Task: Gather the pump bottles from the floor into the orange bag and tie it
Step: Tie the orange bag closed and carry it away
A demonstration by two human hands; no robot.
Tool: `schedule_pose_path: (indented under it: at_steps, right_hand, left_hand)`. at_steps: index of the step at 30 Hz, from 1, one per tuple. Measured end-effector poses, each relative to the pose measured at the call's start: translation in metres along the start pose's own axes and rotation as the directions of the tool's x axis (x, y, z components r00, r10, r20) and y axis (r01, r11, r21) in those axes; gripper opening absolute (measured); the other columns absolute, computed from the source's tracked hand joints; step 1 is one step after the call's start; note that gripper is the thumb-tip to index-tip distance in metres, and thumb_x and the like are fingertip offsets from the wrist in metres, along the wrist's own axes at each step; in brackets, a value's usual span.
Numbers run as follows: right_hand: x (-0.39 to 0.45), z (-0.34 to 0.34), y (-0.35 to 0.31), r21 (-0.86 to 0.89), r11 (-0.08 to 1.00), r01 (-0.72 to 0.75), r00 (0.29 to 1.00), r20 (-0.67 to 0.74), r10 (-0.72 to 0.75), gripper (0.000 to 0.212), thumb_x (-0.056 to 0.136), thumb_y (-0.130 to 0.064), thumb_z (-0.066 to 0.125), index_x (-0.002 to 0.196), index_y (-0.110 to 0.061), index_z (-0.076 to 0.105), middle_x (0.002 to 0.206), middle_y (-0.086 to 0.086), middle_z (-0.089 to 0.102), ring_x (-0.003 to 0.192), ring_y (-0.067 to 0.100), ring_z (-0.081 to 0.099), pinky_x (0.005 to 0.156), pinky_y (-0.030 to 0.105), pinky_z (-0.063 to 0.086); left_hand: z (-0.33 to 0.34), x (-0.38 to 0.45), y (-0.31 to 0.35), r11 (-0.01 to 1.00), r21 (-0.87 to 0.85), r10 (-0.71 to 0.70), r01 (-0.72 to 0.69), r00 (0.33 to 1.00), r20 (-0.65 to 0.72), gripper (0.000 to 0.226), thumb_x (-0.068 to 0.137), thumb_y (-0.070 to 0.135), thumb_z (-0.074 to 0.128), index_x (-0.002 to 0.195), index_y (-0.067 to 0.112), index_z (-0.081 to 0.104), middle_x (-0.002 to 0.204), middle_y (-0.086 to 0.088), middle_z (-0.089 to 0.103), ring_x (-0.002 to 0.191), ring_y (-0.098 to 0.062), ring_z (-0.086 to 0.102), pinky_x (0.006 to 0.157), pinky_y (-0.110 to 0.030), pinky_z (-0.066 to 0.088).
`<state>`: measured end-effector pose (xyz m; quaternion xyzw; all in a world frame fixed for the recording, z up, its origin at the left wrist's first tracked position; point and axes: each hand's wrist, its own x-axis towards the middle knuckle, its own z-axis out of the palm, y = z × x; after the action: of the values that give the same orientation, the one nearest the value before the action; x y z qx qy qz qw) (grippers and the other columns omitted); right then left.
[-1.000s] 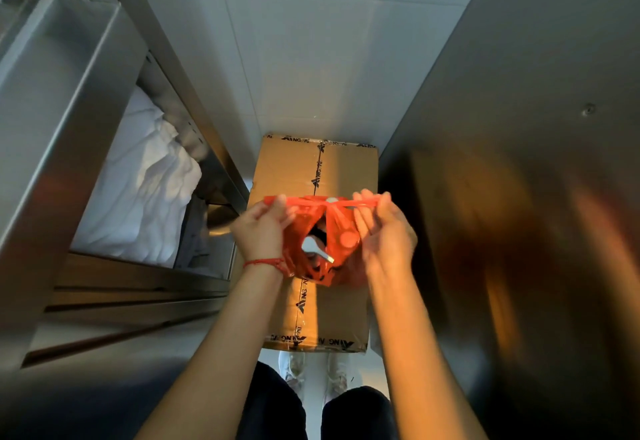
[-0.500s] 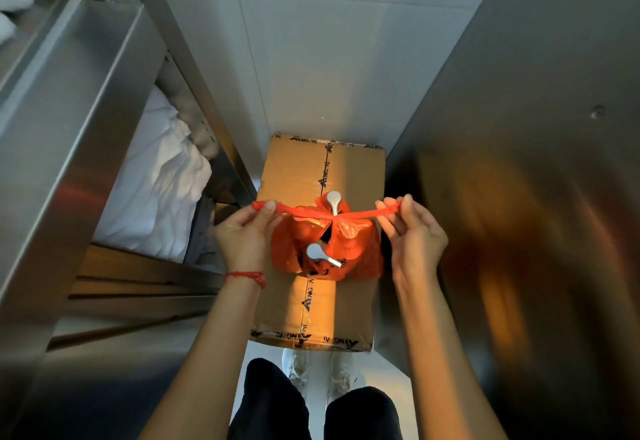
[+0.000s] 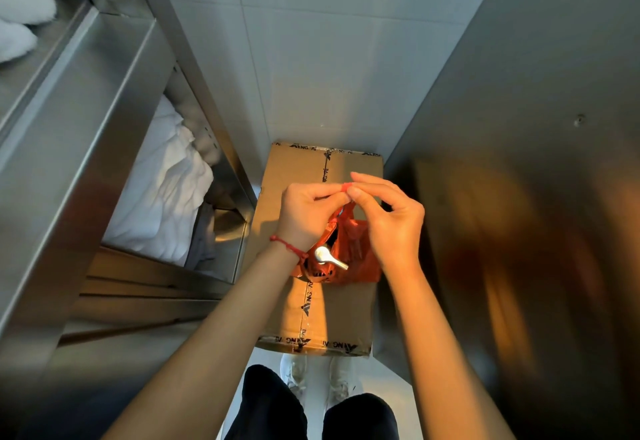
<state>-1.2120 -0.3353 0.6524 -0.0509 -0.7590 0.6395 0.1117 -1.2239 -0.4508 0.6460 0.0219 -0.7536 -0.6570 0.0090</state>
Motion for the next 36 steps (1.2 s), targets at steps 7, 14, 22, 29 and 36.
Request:
schedule_pose_path:
  at_steps: [7, 14, 22, 29, 36]
  right_hand:
    - [-0.003, 0.001, -0.007, 0.073, 0.996, -0.042, 0.999, 0.035, 0.039, 0.012, 0.076, -0.002, 0.068, 0.087, -0.003, 0.072, 0.091, 0.011, 0.071, 0.094, 0.024, 0.066, 0.088, 0.037, 0.052]
    - [-0.014, -0.018, -0.003, 0.177, 0.974, -0.144, 0.973, 0.205, 0.107, 0.022, 0.077, -0.003, 0.066, 0.095, -0.016, 0.069, 0.075, -0.017, 0.073, 0.077, 0.000, 0.067, 0.067, 0.012, 0.050]
    - [-0.029, -0.025, -0.015, 0.077, 0.989, -0.127, 0.932, 0.349, 0.093, 0.016, 0.076, -0.001, 0.067, 0.081, -0.015, 0.073, 0.061, -0.019, 0.070, 0.061, -0.004, 0.063, 0.059, 0.009, 0.046]
    - [-0.051, -0.034, -0.025, 0.147, 0.960, -0.239, 0.920, 0.349, 0.176, 0.017, 0.078, -0.003, 0.065, 0.066, -0.010, 0.073, 0.058, -0.005, 0.071, 0.057, 0.008, 0.065, 0.059, 0.018, 0.053]
    - [-0.087, -0.047, -0.030, 0.159, 0.911, -0.381, 0.856, 0.434, 0.283, 0.016, 0.080, -0.006, 0.065, 0.065, -0.005, 0.071, 0.056, 0.000, 0.070, 0.053, 0.010, 0.063, 0.057, 0.018, 0.053]
  left_hand:
    - [0.004, -0.005, 0.004, 0.998, -0.046, -0.047, 0.048, 0.999, 0.017, 0.015, 0.079, 0.001, 0.063, 0.092, 0.005, 0.069, 0.072, 0.006, 0.066, 0.057, 0.010, 0.056, 0.056, -0.007, 0.042]
    - [0.005, -0.015, 0.020, 0.993, -0.105, -0.051, 0.052, 0.999, 0.008, 0.015, 0.079, 0.001, 0.063, 0.089, 0.011, 0.069, 0.076, -0.001, 0.068, 0.059, 0.004, 0.061, 0.059, -0.012, 0.047]
    - [-0.002, -0.027, 0.049, 0.993, -0.107, -0.048, 0.058, 0.994, 0.101, 0.024, 0.079, 0.003, 0.063, 0.067, 0.022, 0.071, 0.056, 0.013, 0.070, 0.060, -0.009, 0.067, 0.061, -0.020, 0.056]
    - [0.001, -0.055, 0.060, 0.985, -0.131, -0.122, 0.109, 0.988, -0.099, 0.019, 0.079, 0.005, 0.064, 0.068, 0.019, 0.070, 0.058, -0.003, 0.067, 0.054, -0.021, 0.059, 0.042, -0.020, 0.046]
    - [-0.009, -0.121, 0.045, 0.995, 0.088, -0.013, 0.042, 0.953, -0.302, 0.021, 0.081, 0.013, 0.064, 0.102, 0.011, 0.068, 0.092, 0.006, 0.067, 0.078, 0.014, 0.059, 0.073, -0.002, 0.043]
